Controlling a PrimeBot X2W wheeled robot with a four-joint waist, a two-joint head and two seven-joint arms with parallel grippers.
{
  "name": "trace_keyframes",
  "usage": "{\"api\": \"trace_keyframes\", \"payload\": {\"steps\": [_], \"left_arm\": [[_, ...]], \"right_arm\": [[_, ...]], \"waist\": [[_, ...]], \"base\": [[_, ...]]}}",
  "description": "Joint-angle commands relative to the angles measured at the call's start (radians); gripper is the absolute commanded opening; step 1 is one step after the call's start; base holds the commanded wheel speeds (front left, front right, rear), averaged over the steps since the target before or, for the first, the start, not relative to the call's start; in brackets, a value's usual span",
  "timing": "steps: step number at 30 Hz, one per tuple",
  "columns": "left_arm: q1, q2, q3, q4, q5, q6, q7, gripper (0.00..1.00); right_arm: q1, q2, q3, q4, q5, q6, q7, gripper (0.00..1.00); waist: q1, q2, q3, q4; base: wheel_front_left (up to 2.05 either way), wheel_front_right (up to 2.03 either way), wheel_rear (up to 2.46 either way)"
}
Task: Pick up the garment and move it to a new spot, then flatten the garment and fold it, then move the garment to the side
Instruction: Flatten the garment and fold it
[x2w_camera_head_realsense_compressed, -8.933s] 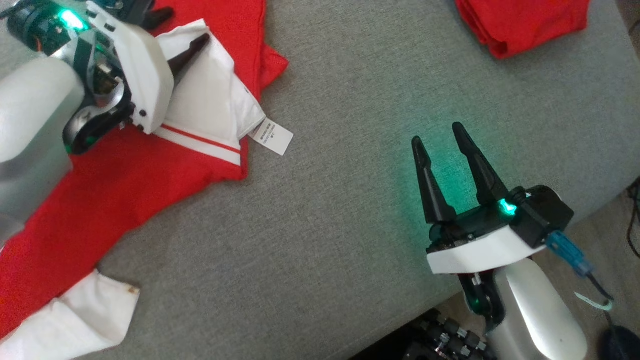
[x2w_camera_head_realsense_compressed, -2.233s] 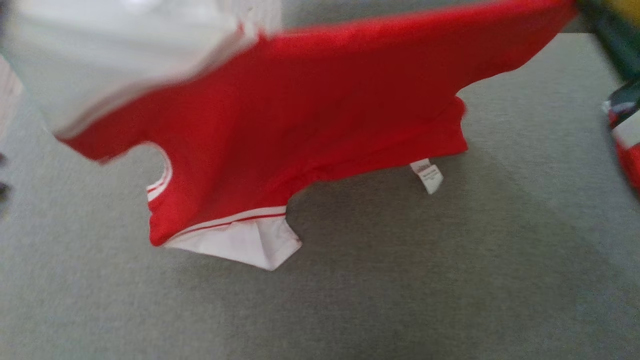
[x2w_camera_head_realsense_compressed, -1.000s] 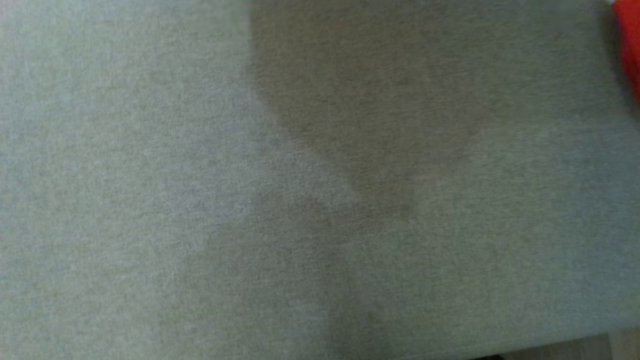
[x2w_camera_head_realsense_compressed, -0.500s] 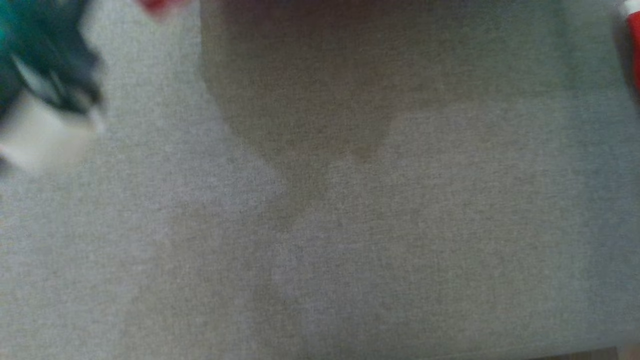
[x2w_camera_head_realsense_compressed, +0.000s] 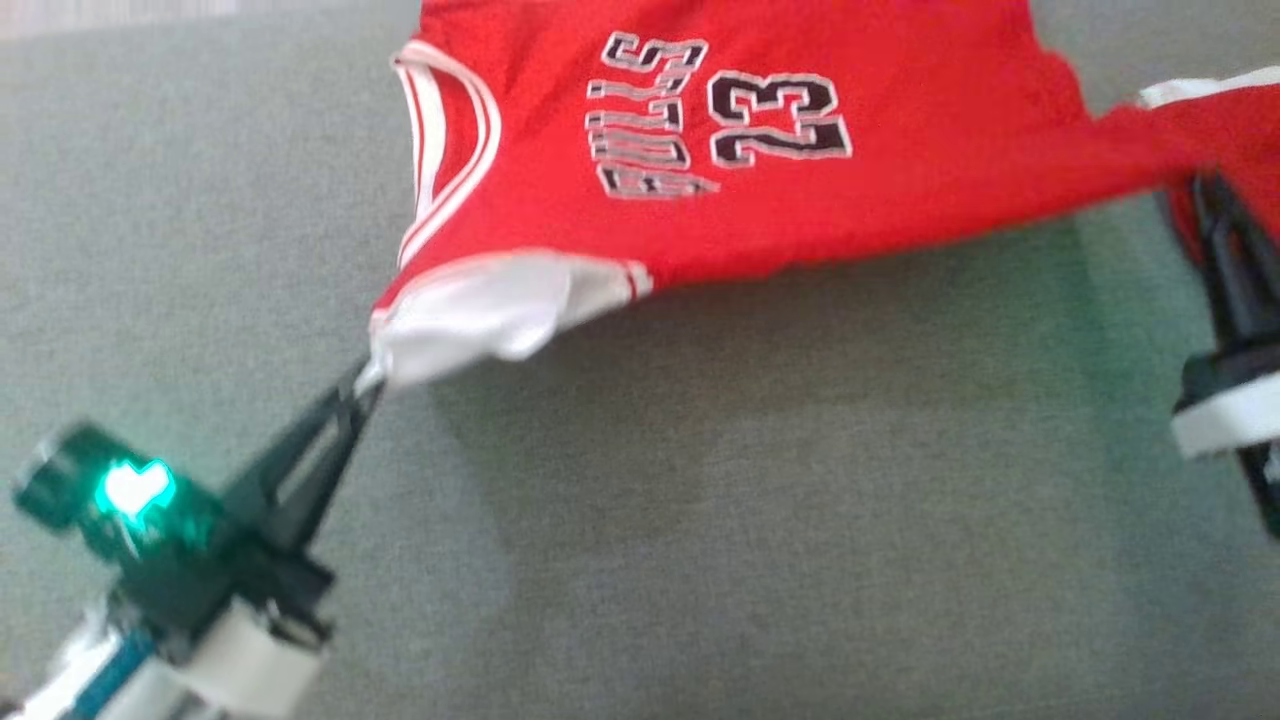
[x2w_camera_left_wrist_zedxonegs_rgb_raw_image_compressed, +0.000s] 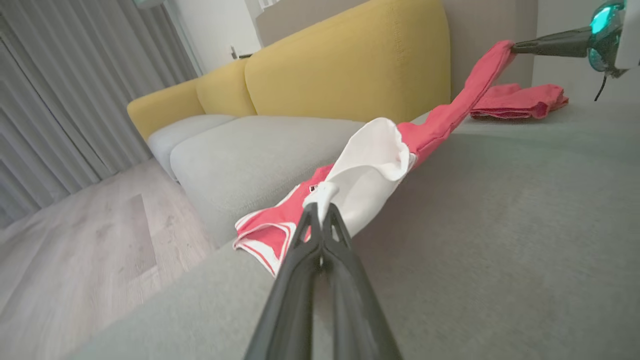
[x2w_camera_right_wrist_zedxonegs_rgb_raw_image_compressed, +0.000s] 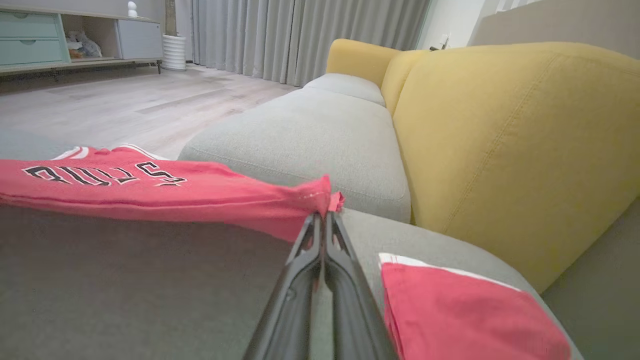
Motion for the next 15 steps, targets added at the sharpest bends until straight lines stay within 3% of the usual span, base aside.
{"api": "trace_keyframes", "payload": {"steps": [1, 5, 15], "left_arm": [[0.004, 0.025, 0.066, -0.035, -0.008, 0.015, -0.002, 0.0], [0.116, -0.005, 0.091, -0.061, 0.004, 0.023, -0.002, 0.0], [0.271, -0.044, 0.134, -0.116, -0.02, -0.047, -0.002, 0.0]], "right_arm": [[0.027, -0.016, -0.012, -0.037, -0.007, -0.001, -0.005, 0.0], [0.112, 0.001, -0.043, -0.061, -0.021, -0.001, -0.005, 0.0], [0.256, 0.03, -0.121, -0.12, -0.059, -0.001, -0.005, 0.0]], "waist": [[0.0004, -0.0001, -0.017, -0.006], [0.0004, -0.0001, -0.038, -0.006], [0.0004, -0.0001, -0.042, -0.005]], "base": [[0.0, 0.0, 0.0], [0.0, 0.0, 0.0], [0.0, 0.0, 0.0]]}}
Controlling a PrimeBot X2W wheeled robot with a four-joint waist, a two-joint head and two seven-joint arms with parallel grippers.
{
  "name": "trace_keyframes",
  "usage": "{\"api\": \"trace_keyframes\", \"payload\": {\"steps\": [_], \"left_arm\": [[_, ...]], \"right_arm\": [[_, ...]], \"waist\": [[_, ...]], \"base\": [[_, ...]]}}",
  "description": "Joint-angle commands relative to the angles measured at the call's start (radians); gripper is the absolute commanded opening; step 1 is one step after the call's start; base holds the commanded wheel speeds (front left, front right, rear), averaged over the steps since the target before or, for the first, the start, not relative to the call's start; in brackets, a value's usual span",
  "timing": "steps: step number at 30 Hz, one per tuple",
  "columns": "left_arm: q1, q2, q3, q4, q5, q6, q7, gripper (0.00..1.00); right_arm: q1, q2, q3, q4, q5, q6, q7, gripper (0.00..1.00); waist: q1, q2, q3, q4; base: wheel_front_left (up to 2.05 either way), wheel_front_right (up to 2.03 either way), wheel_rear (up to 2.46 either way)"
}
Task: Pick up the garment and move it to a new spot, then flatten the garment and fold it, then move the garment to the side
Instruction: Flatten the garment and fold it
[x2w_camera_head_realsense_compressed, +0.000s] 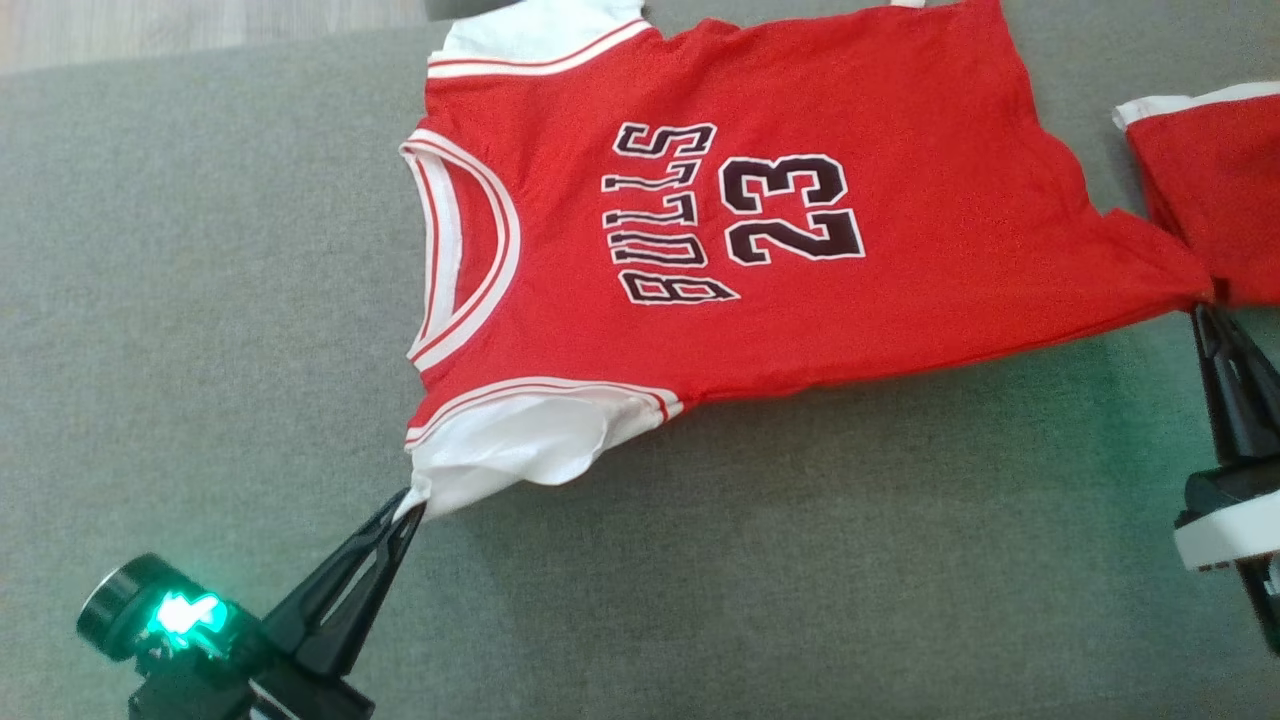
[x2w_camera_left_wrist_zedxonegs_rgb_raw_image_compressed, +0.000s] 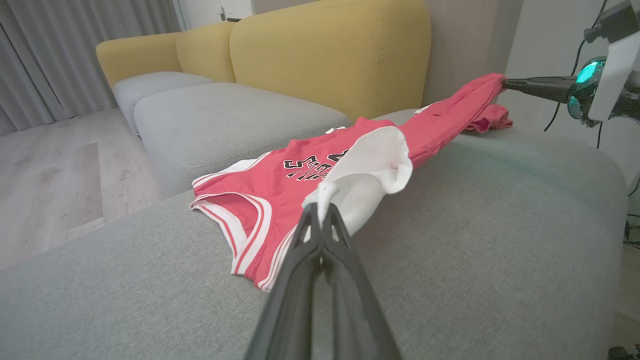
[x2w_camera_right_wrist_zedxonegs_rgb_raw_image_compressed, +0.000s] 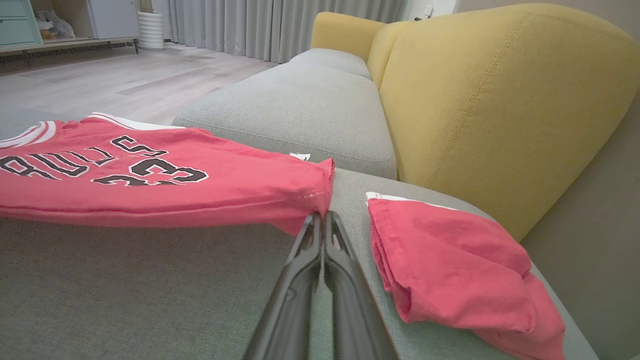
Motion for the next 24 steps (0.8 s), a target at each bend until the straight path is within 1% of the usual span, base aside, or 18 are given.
{"api": "trace_keyframes", "payload": {"steps": [1, 3, 6, 7, 14, 15, 19, 24], "left_arm": [[-0.033, 0.022, 0.056, -0.029, 0.0, -0.009, -0.002, 0.0], [-0.05, 0.022, 0.062, -0.017, 0.01, -0.032, -0.002, 0.0], [-0.116, 0.014, 0.075, 0.01, 0.022, -0.076, -0.002, 0.0], [-0.18, 0.007, 0.084, 0.035, 0.038, -0.103, -0.002, 0.0], [-0.445, -0.022, 0.084, 0.156, 0.11, -0.181, 0.0, 0.0], [-0.445, -0.022, 0.084, 0.156, 0.11, -0.181, 0.0, 0.0], [-0.603, -0.044, 0.059, 0.252, 0.142, -0.207, 0.003, 0.0], [-0.775, -0.081, 0.015, 0.386, 0.182, -0.22, 0.001, 0.0]], "right_arm": [[0.005, -0.016, -0.006, -0.031, -0.007, -0.001, -0.005, 0.0], [-0.001, -0.004, -0.008, -0.025, -0.004, -0.001, -0.005, 0.0], [-0.043, -0.001, -0.004, 0.004, 0.013, -0.001, -0.005, 0.0], [-0.075, 0.004, -0.001, 0.025, 0.018, -0.001, -0.005, 0.0], [-0.215, 0.013, 0.018, 0.106, 0.03, -0.001, -0.005, 0.0], [-0.215, 0.013, 0.018, 0.106, 0.03, -0.001, -0.005, 0.0], [-0.296, 0.023, 0.027, 0.152, 0.031, -0.001, -0.005, 0.0], [-0.376, 0.045, 0.031, 0.196, 0.034, -0.001, -0.005, 0.0]], "waist": [[0.0001, -0.0001, 0.008, 0.002], [0.0001, -0.0001, 0.02, 0.003], [0.0001, -0.0001, 0.043, 0.007], [0.0001, -0.0001, 0.059, 0.01], [0.0001, -0.0001, 0.133, 0.013], [0.0001, -0.0001, 0.133, 0.013], [0.0001, -0.0001, 0.174, 0.013], [0.0001, -0.0001, 0.221, 0.01]], "base": [[0.0, 0.0, 0.0], [0.0, 0.0, 0.0], [0.0, 0.0, 0.0], [0.0, 0.0, 0.0], [0.0, 0.0, 0.0], [0.0, 0.0, 0.0], [0.0, 0.0, 0.0], [0.0, 0.0, 0.0]]}}
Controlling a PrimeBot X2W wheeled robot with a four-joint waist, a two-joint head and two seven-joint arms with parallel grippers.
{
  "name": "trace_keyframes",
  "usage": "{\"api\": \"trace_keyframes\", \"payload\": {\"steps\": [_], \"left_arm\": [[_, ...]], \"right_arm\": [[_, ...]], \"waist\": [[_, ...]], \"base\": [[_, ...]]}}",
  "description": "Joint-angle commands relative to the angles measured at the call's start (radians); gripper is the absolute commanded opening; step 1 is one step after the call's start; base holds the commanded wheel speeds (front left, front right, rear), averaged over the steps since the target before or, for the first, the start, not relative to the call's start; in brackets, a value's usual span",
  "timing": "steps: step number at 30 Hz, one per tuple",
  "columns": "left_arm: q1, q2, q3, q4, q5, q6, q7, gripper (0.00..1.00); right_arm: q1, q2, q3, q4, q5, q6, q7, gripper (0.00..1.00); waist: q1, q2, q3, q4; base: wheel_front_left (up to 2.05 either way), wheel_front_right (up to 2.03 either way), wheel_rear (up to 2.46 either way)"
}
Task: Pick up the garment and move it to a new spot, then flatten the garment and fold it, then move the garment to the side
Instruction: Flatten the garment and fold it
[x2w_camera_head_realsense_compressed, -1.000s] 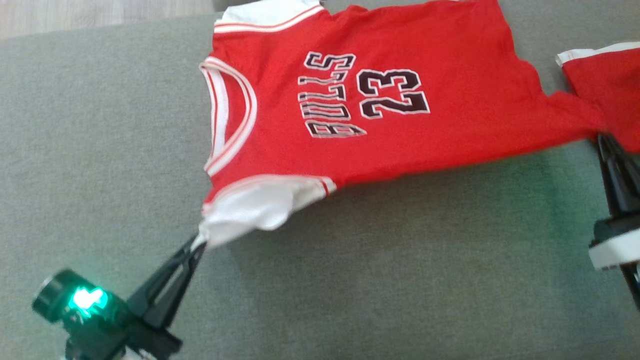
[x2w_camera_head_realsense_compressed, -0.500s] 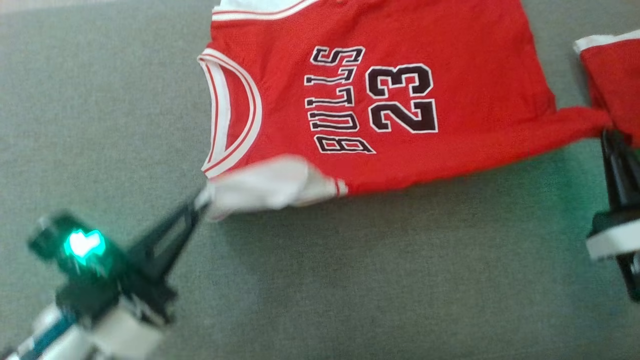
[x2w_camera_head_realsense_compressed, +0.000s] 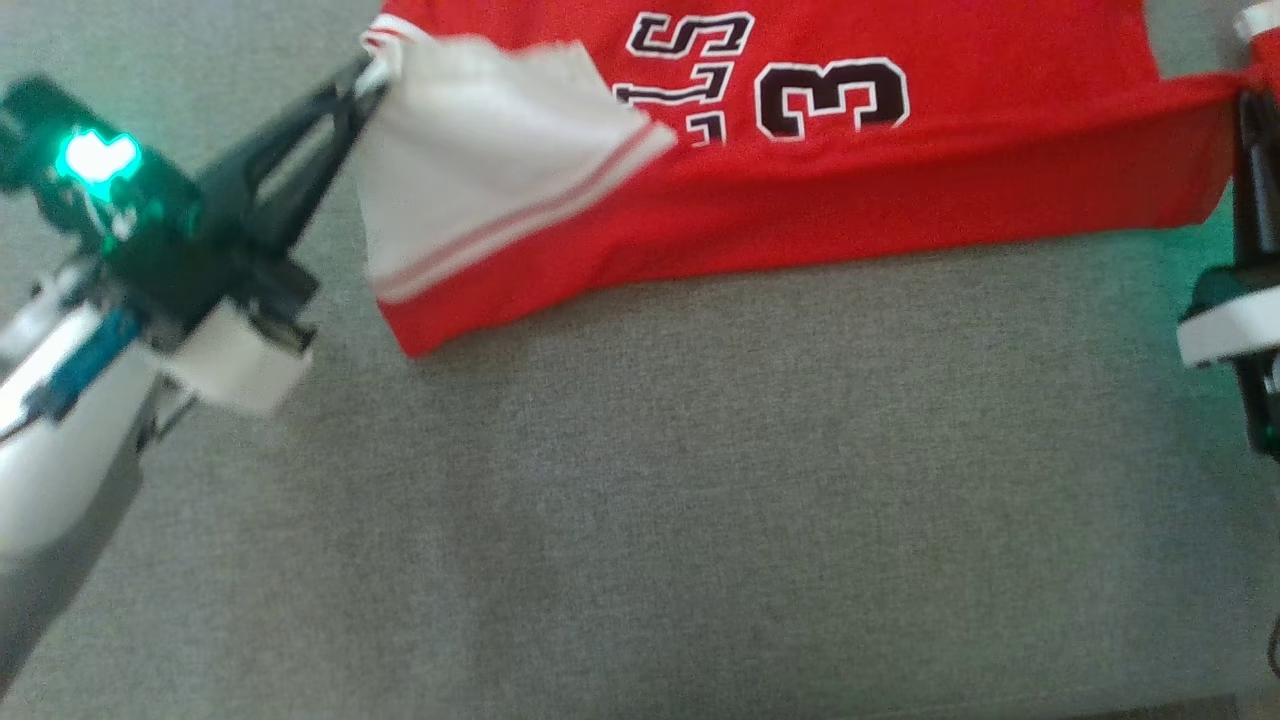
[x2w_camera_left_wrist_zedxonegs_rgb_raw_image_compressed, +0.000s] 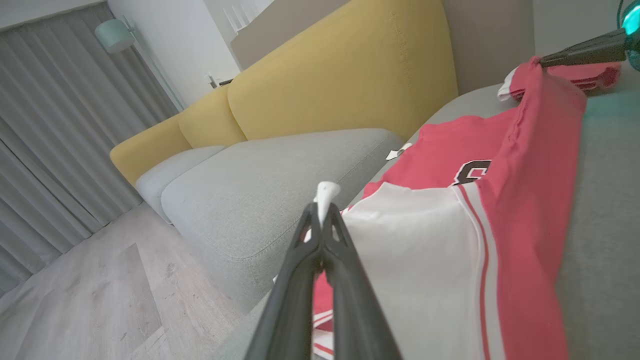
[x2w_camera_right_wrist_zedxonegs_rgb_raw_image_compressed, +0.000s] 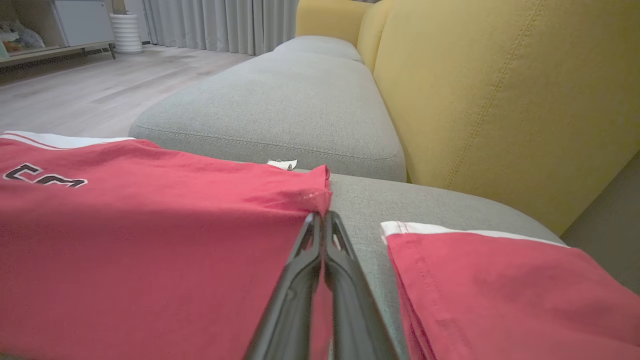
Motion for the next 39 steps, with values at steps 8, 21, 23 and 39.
{"api": "trace_keyframes", "payload": {"steps": [8, 21, 23, 39], "left_arm": [[-0.178, -0.033, 0.019, 0.14, 0.014, -0.005, -0.005, 0.0], [0.092, -0.19, 0.245, 0.088, -0.053, 0.164, -0.005, 1.0], [0.164, -0.218, 0.269, 0.07, -0.063, 0.176, -0.005, 1.0], [0.384, -0.369, 0.285, 0.288, -0.167, 0.142, 0.054, 1.0]], "right_arm": [[-0.091, 0.019, 0.029, 0.047, -0.001, -0.001, -0.005, 0.0], [-0.025, 0.11, -0.049, -0.029, -0.043, -0.001, -0.005, 1.0], [-0.003, 0.125, -0.045, -0.034, -0.048, -0.001, -0.005, 1.0], [0.052, 0.163, -0.02, -0.021, -0.032, -0.001, -0.005, 1.0]], "waist": [[-0.0003, 0.0, 0.068, -0.006], [-0.0003, 0.0, 0.035, 0.0], [-0.0003, 0.0, 0.022, -0.001], [-0.0003, 0.0, -0.062, -0.041]], "base": [[0.0, 0.0, 0.0], [0.0, 0.0, 0.0], [0.0, 0.0, 0.0], [0.0, 0.0, 0.0]]}}
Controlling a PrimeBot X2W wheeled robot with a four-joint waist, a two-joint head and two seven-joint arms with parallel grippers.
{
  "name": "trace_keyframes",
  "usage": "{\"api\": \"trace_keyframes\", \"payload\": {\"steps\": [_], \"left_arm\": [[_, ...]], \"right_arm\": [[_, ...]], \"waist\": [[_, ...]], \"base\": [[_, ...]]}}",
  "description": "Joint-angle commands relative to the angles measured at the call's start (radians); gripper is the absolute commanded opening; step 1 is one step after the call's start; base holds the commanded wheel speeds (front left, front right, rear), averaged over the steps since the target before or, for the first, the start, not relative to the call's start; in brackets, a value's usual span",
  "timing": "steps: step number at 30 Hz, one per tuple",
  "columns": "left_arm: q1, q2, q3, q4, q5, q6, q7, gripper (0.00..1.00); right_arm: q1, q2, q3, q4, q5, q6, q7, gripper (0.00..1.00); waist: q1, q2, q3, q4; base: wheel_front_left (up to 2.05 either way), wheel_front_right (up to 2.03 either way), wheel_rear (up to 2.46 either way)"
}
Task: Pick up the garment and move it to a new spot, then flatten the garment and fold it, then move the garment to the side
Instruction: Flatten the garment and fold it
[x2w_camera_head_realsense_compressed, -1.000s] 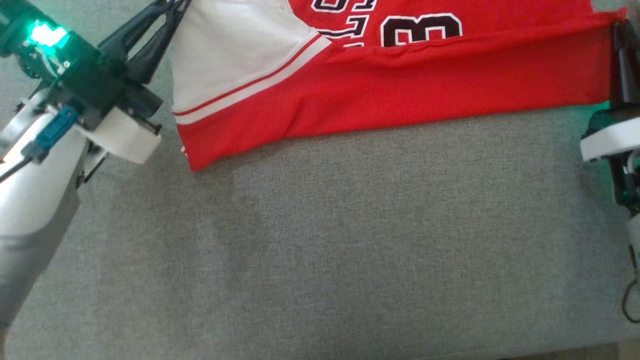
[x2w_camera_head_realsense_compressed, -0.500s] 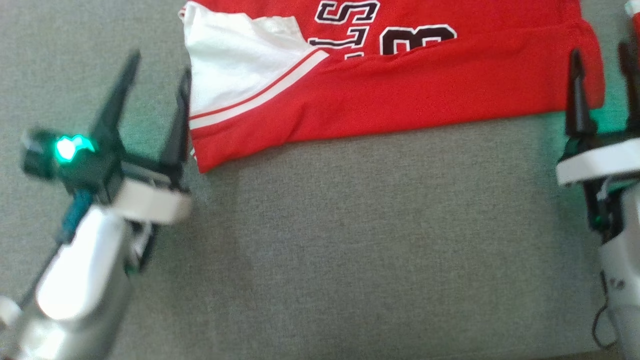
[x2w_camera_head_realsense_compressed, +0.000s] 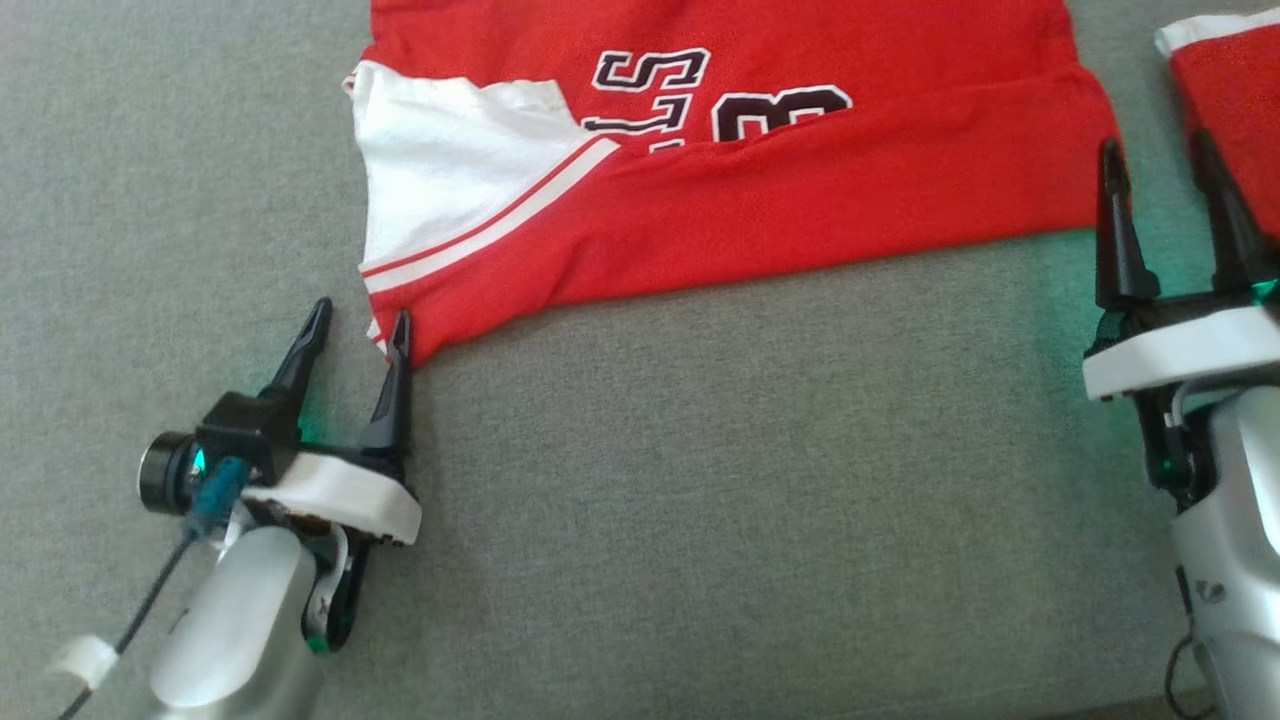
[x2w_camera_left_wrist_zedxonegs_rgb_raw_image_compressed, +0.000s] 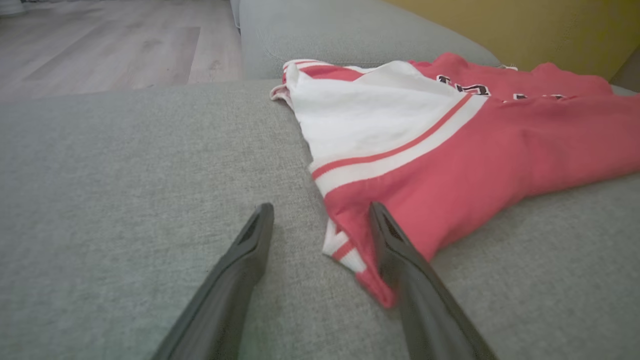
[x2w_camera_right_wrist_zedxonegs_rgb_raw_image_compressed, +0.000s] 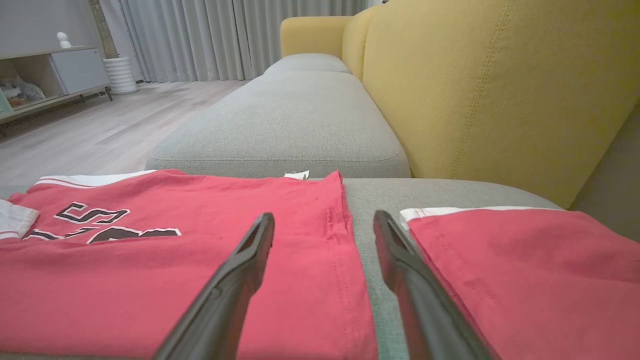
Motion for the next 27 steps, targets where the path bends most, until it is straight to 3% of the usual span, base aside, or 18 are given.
{"api": "trace_keyframes", "payload": {"steps": [1, 10, 11, 12, 14, 19, 27], "left_arm": [[-0.001, 0.01, 0.024, 0.005, -0.011, -0.003, 0.01, 1.0], [0.0, 0.003, -0.026, 0.057, -0.058, -0.075, 0.133, 1.0], [0.004, 0.007, -0.034, 0.053, -0.061, -0.082, 0.153, 0.85], [0.007, 0.01, -0.04, 0.047, -0.064, -0.086, 0.168, 0.44], [0.012, 0.019, -0.048, 0.027, -0.065, -0.088, 0.191, 0.0], [0.021, 0.052, -0.056, -0.062, -0.053, -0.079, 0.223, 0.0], [0.013, 0.137, -0.036, -0.242, -0.04, -0.053, 0.298, 0.0]], "right_arm": [[0.023, -0.004, 0.018, -0.023, 0.007, -0.001, -0.005, 1.0], [0.036, -0.008, 0.022, -0.016, 0.016, -0.001, -0.006, 1.0], [0.036, -0.01, 0.022, -0.015, 0.016, -0.001, -0.006, 1.0], [0.037, -0.011, 0.023, -0.012, 0.016, -0.001, -0.006, 1.0], [0.038, -0.016, 0.026, -0.007, 0.016, -0.001, -0.006, 1.0], [0.035, -0.034, 0.061, 0.046, 0.031, -0.001, -0.006, 1.0], [-0.066, -0.072, 0.104, 0.258, 0.105, -0.001, 0.002, 1.0]], "waist": [[0.0003, -0.0001, -0.003, -0.004], [0.0003, -0.0001, -0.02, -0.016], [0.0003, -0.0001, -0.024, -0.016], [0.0003, -0.0001, -0.027, -0.015], [0.0003, -0.0001, -0.034, -0.012], [0.0003, -0.0001, -0.054, 0.0], [0.0003, -0.0001, -0.05, 0.024]], "base": [[0.0, 0.0, 0.0], [0.0, 0.0, 0.0], [0.0, 0.0, 0.0], [0.0, 0.0, 0.0], [0.0, 0.0, 0.0], [0.0, 0.0, 0.0], [0.0, 0.0, 0.0]]}}
